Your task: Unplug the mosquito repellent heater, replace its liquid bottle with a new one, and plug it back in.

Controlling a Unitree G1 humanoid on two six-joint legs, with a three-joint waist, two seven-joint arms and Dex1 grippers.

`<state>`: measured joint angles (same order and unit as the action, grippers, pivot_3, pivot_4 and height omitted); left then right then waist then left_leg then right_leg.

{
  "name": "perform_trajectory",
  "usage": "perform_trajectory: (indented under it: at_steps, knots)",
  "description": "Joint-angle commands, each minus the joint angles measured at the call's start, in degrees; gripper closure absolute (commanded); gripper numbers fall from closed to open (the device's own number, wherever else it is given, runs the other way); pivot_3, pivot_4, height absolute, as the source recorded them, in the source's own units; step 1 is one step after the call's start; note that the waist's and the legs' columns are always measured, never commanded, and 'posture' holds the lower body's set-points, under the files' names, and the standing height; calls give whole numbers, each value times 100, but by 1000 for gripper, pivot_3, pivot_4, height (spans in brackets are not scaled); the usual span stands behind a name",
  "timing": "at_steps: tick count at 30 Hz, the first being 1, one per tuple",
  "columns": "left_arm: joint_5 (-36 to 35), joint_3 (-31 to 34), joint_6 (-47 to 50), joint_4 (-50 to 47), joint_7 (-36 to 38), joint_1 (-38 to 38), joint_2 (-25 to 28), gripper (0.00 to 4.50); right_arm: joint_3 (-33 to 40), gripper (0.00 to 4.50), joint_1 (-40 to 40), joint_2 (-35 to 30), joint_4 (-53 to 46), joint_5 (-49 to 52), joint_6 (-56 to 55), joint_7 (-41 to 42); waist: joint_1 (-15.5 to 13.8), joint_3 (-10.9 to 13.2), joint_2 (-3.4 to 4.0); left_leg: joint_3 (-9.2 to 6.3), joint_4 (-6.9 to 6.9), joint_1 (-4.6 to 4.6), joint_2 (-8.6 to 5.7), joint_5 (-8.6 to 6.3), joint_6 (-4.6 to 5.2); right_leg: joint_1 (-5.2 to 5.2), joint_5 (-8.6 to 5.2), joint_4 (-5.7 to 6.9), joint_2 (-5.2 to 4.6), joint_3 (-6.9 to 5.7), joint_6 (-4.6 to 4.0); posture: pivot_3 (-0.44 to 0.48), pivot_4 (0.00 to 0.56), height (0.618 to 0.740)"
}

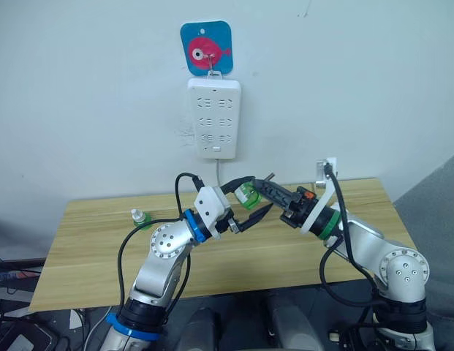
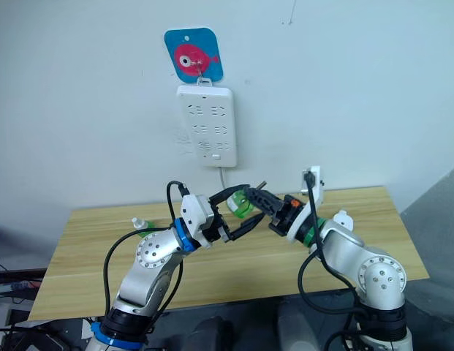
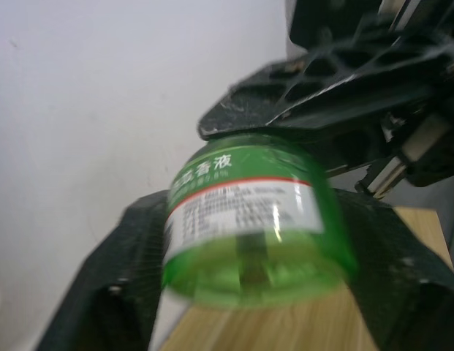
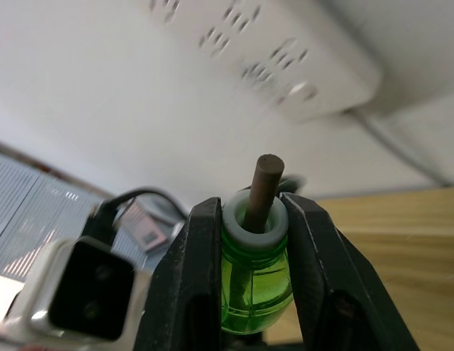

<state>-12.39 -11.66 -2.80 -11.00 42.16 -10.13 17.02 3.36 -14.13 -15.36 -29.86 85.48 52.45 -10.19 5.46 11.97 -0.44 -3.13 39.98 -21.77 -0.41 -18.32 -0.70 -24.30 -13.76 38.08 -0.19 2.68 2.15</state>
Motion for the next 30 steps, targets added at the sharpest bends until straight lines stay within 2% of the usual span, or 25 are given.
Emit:
perform_trajectory:
  at_steps: [1,2,6,8,11,18,24,30]
  knots:
    - [149,85,389,-221,140,369,555,0,222,3660,148,-437,-235,-947,-382,230,-2,0,0,2,0,1,0,0,0,0,0,-1,0,1,0,-132,174,730]
    - [139,102,496,-270,159,450,686,0,194,3660,189,-528,-220,-1209,-462,287,-13,0,1,3,0,2,-1,0,0,0,0,-2,0,1,0,-131,177,730]
    - [-4,86,1291,-831,366,767,1286,0,-583,3660,432,-1268,311,-3894,-1564,878,-39,1,0,5,0,1,-1,0,0,-2,-1,-5,0,1,1,-118,192,730]
    - [-110,22,1709,-1142,410,771,1422,0,-904,3660,478,-1259,871,-4835,-2258,1089,-51,4,-3,7,0,6,0,0,0,1,-2,-6,0,1,2,-113,199,730]
    - [-228,-98,2364,-1675,305,568,1403,0,-1278,3660,329,-946,2248,-6102,-3436,1244,-60,13,-9,11,0,8,0,0,-1,2,-2,-6,0,3,2,-93,217,730]
    - [-341,-4,3210,-2288,-25,264,1396,0,-1057,3660,-311,-116,4854,-7110,-4971,1577,-57,67,-9,18,-2,18,3,0,-1,4,3,-1,-1,8,-6,-64,244,730]
    - [-426,126,3399,-2448,-74,271,1509,0,-739,3660,-571,109,5819,-7401,-5540,1760,-87,88,-1,4,-9,18,4,0,-1,4,5,0,-3,0,-9,-43,247,730]
    - [-391,200,3120,-2305,58,414,1586,0,-542,1590,-458,219,5790,-7577,-5645,1882,-95,90,0,8,-8,18,1,0,-1,5,5,-2,-9,4,-9,-45,246,730]
